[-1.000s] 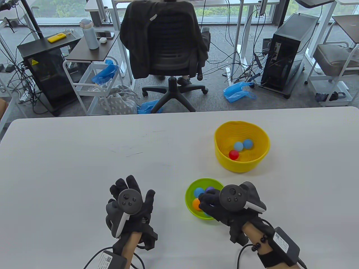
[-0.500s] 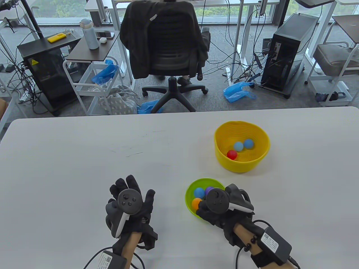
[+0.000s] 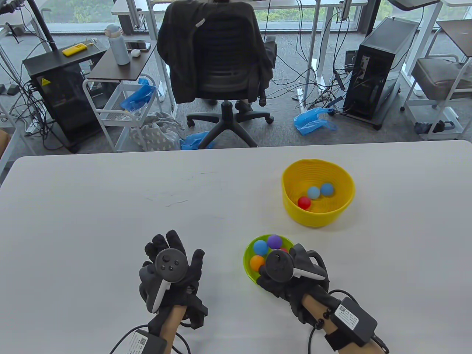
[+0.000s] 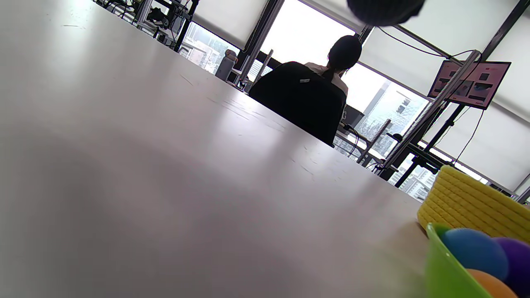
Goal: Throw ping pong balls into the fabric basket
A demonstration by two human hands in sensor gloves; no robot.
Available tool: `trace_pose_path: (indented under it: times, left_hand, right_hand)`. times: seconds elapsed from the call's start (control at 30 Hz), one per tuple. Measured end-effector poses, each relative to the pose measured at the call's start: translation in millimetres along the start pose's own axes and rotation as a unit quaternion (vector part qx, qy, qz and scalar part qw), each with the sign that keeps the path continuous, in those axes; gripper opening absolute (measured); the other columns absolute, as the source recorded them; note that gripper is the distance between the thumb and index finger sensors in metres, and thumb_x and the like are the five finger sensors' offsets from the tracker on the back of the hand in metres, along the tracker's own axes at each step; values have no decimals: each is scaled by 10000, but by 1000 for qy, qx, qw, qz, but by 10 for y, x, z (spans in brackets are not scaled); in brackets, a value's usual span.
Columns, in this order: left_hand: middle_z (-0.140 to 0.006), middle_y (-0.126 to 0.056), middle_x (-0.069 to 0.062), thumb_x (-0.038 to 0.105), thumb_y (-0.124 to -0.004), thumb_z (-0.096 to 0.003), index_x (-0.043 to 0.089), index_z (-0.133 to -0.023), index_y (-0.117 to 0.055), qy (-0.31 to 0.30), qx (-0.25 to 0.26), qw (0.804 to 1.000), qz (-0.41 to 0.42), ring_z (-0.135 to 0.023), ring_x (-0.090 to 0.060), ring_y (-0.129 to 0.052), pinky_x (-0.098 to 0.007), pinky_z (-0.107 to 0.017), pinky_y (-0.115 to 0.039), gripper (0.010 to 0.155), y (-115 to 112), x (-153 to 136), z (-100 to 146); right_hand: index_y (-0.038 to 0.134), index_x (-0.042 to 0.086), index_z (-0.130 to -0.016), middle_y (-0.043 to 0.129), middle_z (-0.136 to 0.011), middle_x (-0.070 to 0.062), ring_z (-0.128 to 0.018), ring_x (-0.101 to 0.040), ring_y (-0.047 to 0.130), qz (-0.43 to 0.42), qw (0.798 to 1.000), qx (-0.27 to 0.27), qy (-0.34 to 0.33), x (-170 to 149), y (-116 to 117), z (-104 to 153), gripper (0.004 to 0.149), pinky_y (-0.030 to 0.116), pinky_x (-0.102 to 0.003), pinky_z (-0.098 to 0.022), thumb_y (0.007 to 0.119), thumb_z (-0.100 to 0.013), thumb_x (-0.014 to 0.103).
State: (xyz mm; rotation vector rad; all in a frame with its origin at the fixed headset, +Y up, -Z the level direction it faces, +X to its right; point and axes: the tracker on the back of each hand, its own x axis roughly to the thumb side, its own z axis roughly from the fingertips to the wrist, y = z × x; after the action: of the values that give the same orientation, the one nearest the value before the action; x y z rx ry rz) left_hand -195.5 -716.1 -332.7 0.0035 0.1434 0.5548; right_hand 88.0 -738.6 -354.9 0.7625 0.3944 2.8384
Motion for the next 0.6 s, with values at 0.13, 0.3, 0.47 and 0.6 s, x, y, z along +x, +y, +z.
trace_pose_path:
  times: [0.13,0.3,0.47,0.6]
  left_hand:
    - [-1164,-18,-250,512,-645,-594,116,-1145,-143,0,0,1000,0,-1039,-552,-10,-789,-680,-125,844,1,1,1]
    - [-1164,-17,-251,511,-645,-595,116,-1145,-143,0,-1,1000,-1,-1039,-551,-10,-789,-680,-125,843,1,1,1]
    - [-1165,-18,-250,511,-645,-595,115,-1145,-143,1,0,1000,-1,-1039,-552,-10,-789,-680,-125,844,4,3,3]
    - [-1165,-19,-250,511,-645,-595,114,-1145,-144,1,1,1000,-1,-1038,-552,-10,-789,-679,-125,843,5,4,5]
  right_hand:
    - [782,136,-981,716,-1063,-235,-827,-509,837,-4,1000,-9,1,7,-20,9,526,735,-618,-608,713,-560,444]
    - [803,156,-957,757,-1034,-217,-784,-476,884,-4,999,-35,-3,-14,-83,55,485,768,-597,-580,773,-540,400]
    - [784,152,-962,780,-1013,-200,-746,-439,919,-24,997,-72,-17,-81,-226,166,498,797,-570,-557,843,-512,355]
    - [777,150,-964,790,-1000,-194,-719,-418,938,-68,991,-107,-35,-179,-343,261,513,820,-551,-532,862,-500,352]
